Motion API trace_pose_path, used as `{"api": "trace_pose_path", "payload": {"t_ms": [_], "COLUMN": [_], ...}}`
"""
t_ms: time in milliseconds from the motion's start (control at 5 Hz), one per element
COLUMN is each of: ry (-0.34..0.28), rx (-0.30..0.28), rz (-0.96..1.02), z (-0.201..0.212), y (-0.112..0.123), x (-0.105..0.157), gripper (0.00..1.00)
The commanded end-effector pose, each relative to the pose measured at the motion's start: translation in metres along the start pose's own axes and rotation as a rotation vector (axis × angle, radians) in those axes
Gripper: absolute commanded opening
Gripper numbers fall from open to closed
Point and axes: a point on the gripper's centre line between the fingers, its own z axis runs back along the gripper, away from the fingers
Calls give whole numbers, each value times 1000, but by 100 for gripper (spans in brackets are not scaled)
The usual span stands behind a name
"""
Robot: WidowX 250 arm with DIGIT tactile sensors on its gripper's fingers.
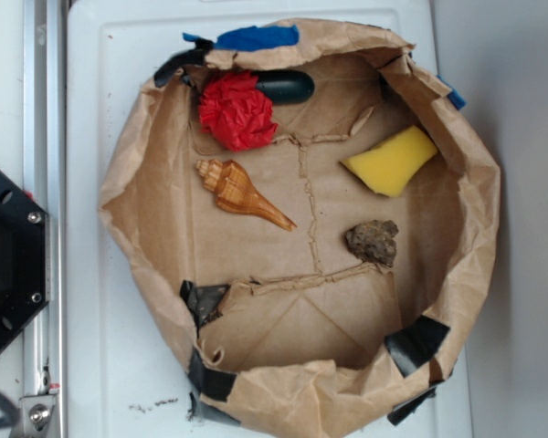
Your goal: Grab the rock.
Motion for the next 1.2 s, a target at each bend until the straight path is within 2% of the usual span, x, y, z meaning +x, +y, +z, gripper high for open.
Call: {"api": "trace_pose_path", "payload": {"t_ms": [0,200,400,1000], "ry": [-97,-146,-172,-172], "rx": [-20,-56,-44,-44], "rz": [-6,-54,-94,-94], "z": [-19,-37,-57,-57], "y": [-14,-10,2,2], "x": [76,89,125,125], "gripper": [100,100,100,100]}}
